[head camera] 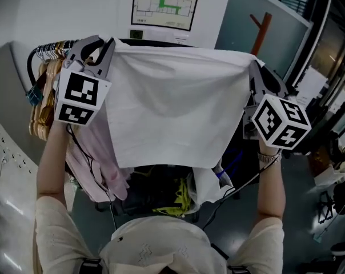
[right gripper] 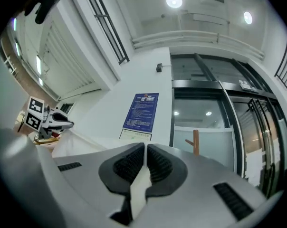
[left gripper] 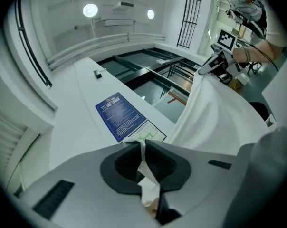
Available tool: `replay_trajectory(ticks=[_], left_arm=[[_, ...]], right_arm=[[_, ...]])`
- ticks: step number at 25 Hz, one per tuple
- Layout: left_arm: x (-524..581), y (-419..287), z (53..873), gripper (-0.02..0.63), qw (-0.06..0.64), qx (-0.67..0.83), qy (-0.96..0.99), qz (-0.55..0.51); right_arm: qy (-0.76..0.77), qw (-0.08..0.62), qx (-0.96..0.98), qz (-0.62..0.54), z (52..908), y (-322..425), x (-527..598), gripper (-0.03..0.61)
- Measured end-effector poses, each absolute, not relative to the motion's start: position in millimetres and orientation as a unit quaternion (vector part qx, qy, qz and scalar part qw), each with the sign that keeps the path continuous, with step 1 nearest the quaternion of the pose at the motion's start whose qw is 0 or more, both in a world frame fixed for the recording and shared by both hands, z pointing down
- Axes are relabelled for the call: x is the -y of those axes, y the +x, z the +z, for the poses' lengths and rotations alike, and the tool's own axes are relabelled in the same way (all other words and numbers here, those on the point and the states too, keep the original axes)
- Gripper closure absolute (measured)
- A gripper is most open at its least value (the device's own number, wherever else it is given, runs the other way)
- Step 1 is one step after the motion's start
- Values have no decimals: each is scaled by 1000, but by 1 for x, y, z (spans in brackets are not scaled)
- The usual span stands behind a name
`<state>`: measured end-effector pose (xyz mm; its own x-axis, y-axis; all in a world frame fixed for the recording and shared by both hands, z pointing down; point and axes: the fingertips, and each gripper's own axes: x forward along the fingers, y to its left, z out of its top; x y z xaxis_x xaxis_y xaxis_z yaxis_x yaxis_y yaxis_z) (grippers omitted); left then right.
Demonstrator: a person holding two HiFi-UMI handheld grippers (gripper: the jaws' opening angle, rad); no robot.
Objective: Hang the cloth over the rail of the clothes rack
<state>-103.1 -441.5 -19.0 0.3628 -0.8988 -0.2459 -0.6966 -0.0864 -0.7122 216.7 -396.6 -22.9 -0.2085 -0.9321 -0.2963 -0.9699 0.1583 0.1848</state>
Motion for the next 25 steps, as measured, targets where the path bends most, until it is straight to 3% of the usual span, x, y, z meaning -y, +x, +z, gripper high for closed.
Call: replay_trajectory(ticks=[9, 19, 25], left_arm=[[482, -97, -76, 586, 482, -559, -646, -195], [528, -103, -147, 586, 460, -555, -671, -178], [574, -107, -154, 586, 398, -533, -728, -164]], right_arm=[[-626, 32, -753, 197, -98, 214, 436, 554], [-619, 30, -750, 230, -167, 211, 478, 554], [-612, 19, -754, 238, -178, 206, 515, 554]])
